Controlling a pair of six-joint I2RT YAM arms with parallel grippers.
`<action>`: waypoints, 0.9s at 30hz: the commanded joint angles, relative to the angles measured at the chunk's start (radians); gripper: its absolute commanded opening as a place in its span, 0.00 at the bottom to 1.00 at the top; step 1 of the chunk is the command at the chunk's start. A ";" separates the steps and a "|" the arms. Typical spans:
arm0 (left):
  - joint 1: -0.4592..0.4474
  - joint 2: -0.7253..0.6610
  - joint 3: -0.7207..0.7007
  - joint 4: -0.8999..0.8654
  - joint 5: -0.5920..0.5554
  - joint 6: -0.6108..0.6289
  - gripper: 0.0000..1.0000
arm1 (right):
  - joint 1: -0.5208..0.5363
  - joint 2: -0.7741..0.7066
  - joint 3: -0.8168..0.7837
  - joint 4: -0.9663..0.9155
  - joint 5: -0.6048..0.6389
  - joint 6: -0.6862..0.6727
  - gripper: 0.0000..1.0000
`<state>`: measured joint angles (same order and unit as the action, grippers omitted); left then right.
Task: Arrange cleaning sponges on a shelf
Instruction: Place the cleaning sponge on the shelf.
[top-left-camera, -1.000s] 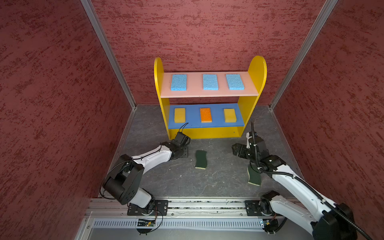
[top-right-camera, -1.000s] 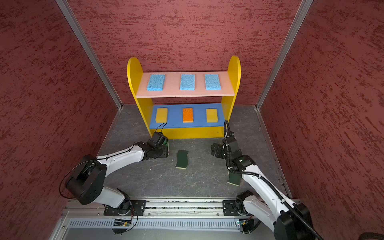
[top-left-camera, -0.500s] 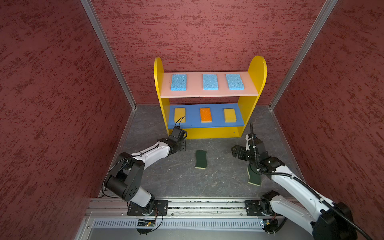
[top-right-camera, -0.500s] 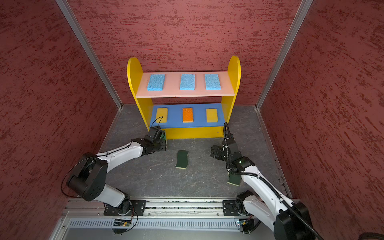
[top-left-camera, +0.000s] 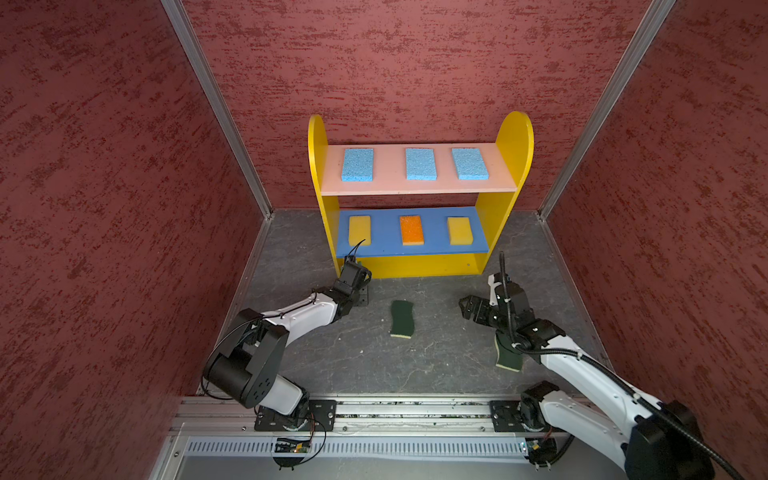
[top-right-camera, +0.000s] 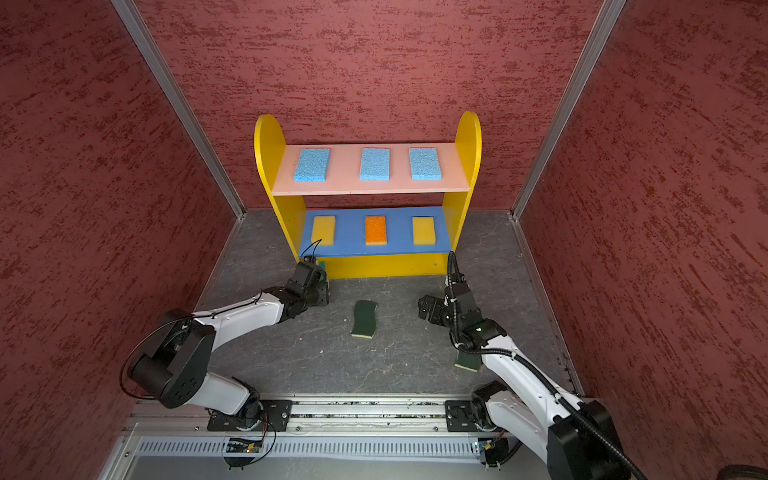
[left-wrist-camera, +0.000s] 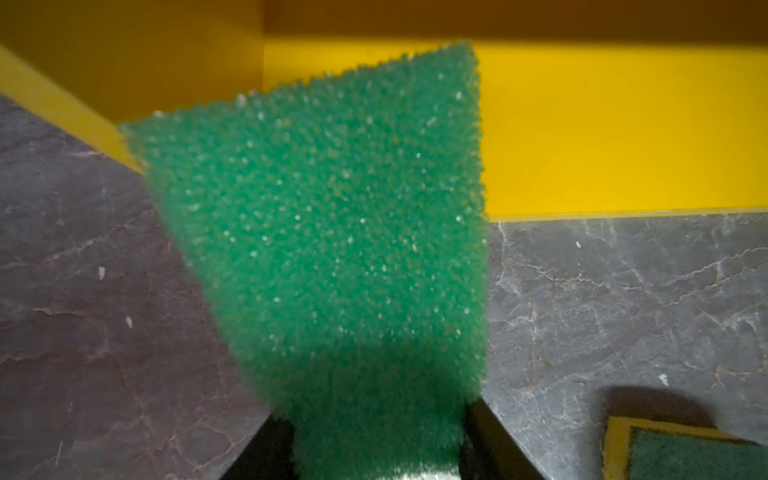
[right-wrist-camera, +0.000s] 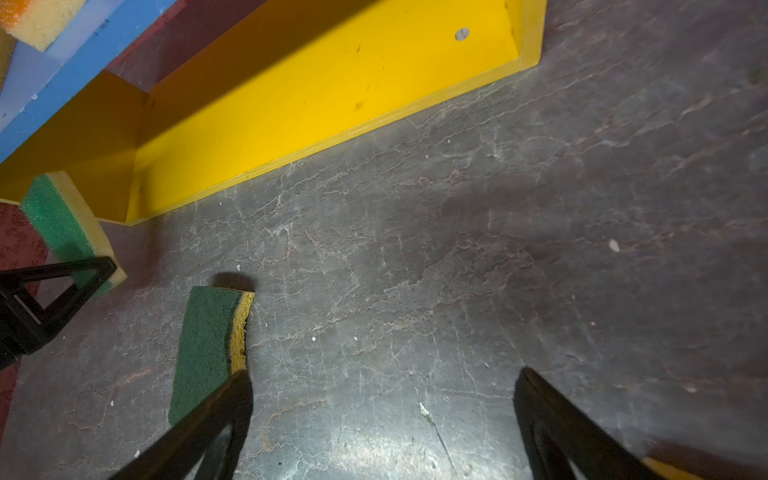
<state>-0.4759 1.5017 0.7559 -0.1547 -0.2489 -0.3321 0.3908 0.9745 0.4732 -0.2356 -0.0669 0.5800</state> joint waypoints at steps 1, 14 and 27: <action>0.003 0.015 0.033 0.068 -0.036 0.032 0.54 | -0.007 -0.014 -0.015 0.083 -0.036 0.016 0.99; 0.005 0.149 0.081 0.172 -0.083 0.036 0.56 | -0.008 -0.056 -0.072 0.148 -0.045 0.012 0.99; 0.000 0.209 0.092 0.193 -0.159 0.049 0.57 | -0.007 -0.051 -0.090 0.189 -0.051 0.008 0.99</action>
<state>-0.4770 1.6905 0.8398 0.0422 -0.3836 -0.2977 0.3908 0.9268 0.3950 -0.0937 -0.1097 0.5873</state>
